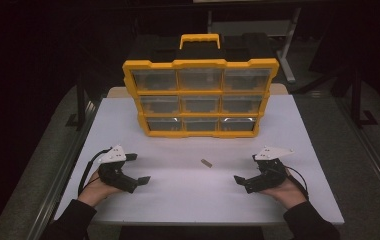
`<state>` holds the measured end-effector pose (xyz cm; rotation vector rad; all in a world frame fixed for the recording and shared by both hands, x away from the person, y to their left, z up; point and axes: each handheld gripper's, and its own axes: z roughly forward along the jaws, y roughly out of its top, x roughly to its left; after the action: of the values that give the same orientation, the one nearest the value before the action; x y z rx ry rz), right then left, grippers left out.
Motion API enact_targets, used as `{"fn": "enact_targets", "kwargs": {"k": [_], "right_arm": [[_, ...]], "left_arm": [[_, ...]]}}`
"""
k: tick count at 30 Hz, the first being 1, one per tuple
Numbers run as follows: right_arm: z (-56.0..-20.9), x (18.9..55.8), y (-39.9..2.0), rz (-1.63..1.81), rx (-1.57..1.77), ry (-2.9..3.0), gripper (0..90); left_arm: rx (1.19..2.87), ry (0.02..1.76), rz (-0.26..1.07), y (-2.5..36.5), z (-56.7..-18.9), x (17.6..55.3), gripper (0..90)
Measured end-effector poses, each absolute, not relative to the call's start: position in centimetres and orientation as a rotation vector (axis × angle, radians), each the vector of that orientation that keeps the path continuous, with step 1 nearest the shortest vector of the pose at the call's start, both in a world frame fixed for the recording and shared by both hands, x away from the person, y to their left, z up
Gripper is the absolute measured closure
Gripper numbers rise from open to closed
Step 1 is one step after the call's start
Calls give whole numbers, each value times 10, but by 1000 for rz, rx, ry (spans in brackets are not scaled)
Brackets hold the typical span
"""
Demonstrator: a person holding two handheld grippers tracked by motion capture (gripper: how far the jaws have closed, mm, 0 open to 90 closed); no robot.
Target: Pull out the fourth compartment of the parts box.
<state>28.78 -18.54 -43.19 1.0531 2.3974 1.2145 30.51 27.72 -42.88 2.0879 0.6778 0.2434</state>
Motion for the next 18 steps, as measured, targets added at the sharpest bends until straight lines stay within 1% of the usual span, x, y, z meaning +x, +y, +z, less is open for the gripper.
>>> {"fn": "enact_targets", "kwargs": {"k": [18], "right_arm": [[-431, 289, -185, 1229, 1064, 2396, 0]], "left_arm": [[2081, 679, 249, 277, -427, 308, 0]]}}
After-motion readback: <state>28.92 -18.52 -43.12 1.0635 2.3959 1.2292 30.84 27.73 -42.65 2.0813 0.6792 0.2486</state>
